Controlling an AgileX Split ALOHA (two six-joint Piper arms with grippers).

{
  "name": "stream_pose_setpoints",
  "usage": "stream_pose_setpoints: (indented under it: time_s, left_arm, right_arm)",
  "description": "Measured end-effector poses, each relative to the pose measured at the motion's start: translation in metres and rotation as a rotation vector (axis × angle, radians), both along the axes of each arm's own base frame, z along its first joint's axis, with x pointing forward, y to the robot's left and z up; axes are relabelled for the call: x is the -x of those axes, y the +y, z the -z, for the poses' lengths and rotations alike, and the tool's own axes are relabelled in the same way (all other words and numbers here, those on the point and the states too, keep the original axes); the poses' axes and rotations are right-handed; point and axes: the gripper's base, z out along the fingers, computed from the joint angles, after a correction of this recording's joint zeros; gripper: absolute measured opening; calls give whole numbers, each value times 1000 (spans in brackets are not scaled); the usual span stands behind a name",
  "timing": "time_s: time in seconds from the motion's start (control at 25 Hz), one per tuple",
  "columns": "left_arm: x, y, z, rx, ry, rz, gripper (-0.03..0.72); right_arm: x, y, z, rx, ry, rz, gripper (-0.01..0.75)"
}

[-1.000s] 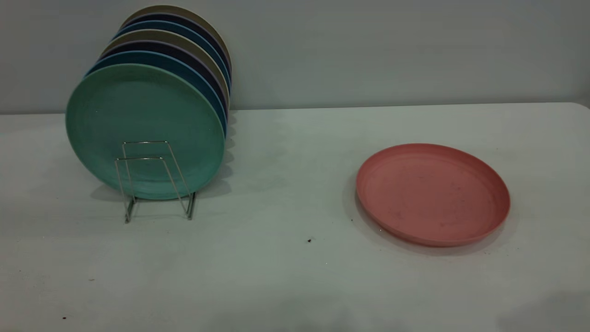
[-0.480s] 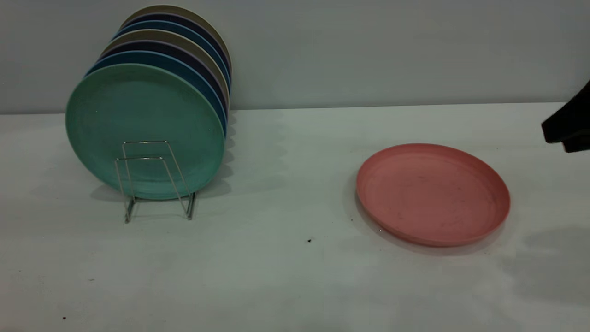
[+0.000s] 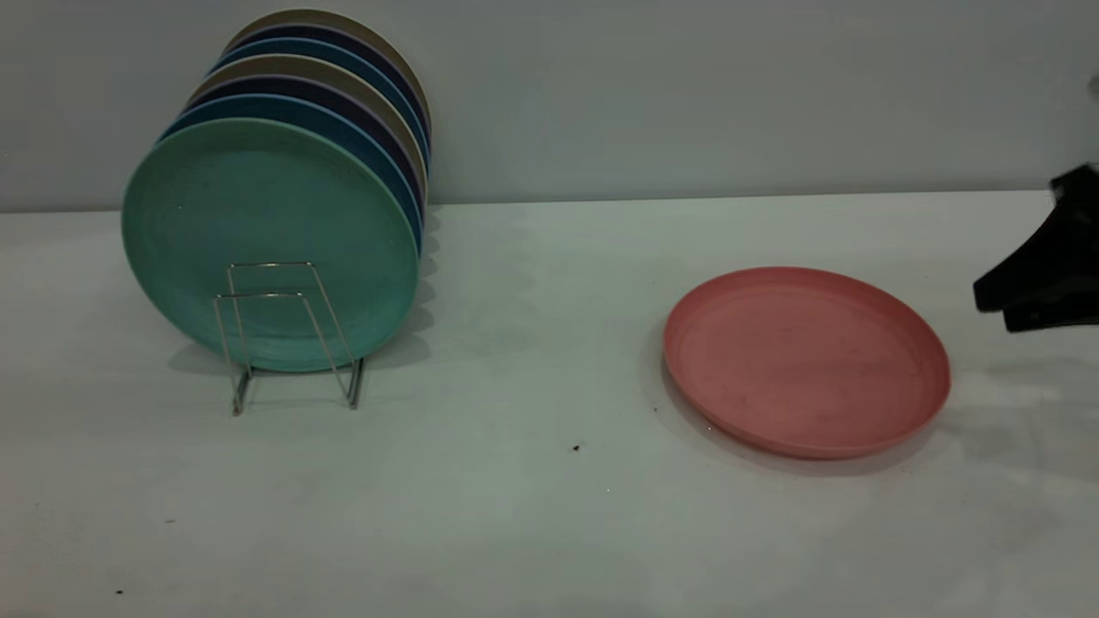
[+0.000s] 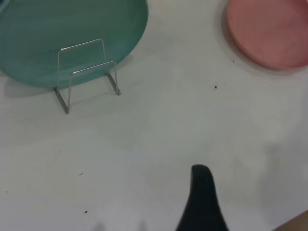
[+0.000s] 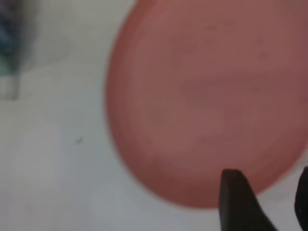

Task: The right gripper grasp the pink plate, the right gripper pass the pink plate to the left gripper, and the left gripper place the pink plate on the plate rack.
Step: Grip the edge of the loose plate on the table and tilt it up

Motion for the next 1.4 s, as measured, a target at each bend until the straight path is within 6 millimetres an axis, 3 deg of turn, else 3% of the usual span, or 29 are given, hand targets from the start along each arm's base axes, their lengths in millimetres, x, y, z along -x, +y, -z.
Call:
stream_pose_setpoints:
  time_s: [0.24,0.48,0.76,0.96,1.12,1.4]
  left_arm:
    - [0,0,0,0,-1,-1,590]
    - [-1,0,-1,0,-10,-6,590]
    - [-4,1,-3,1,-46,-25,590]
    - [-4,1,-3,1,-47,-25,590]
    - [-4,1,-3,1,-48,-26,590]
    - [-4,1,-3,-6,-52,-18,590]
  right_arm:
    - [-19,-9,26,34,28,47,308]
    - [-23,-14,42,62,49,89,308]
    - [-26,-1,59,54,82,81,294]
    - [-33,14,63,70,76,67,294]
    - [-34,14,65,88,75,92,288]
    - [-34,14,71,87,89,112,205]
